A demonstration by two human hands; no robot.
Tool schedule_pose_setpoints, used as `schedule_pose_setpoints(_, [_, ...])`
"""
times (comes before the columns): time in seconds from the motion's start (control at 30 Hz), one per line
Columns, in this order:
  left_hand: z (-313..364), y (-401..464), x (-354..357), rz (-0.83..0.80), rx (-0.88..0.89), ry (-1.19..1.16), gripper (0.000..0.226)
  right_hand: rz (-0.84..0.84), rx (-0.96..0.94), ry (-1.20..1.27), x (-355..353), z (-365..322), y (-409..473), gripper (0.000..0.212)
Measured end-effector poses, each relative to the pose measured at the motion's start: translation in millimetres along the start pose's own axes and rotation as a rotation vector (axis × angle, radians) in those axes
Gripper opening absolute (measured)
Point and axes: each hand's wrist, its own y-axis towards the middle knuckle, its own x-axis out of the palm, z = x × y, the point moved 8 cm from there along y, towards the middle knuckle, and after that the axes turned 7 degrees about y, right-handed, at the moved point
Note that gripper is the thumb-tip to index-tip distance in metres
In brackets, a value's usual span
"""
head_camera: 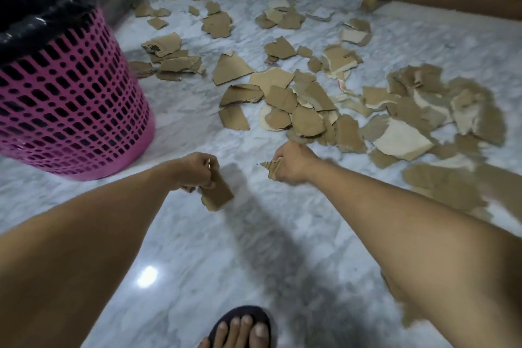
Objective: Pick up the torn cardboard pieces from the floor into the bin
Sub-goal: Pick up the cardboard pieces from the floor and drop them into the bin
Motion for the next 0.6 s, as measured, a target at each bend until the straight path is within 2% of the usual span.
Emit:
schedule_pose_setpoints(0.1, [65,-5,8,-0.047,0.084,0.083,0.031,0.057,0.106,0.049,-61,47,-24,0.013])
schedule_pose_setpoints(0.17, [106,-10,7,-0.041,0.142,0.153,0.029,0.100,0.182,0.032,-98,71,-39,0.022])
schedule_pose_setpoints(0.27, [181,-27,16,-0.036,0.230,0.242,0.029,0.124,0.206,-0.079,-148,113,-75,0.035])
schedule_pose_setpoints(0.33, [231,-41,27,-0.063,0.300,0.297,0.029,0.099,0.229,-0.166,-170,146,-95,0.032])
schedule_pose_setpoints(0.43, [287,-52,51,-0.149,0.381,0.426,0.030,0.078,0.264,-0.198,-186,189,-123,0.017])
schedule_pose_setpoints(0.53, [326,-58,88,-0.248,0.421,0.574,0.027,0.039,0.328,-0.233,-185,229,-151,0.024])
schedule_pose_setpoints(0.6, [341,-58,112,-0.253,0.420,0.703,0.020,-0.039,0.382,-0.231,-170,249,-165,0.024])
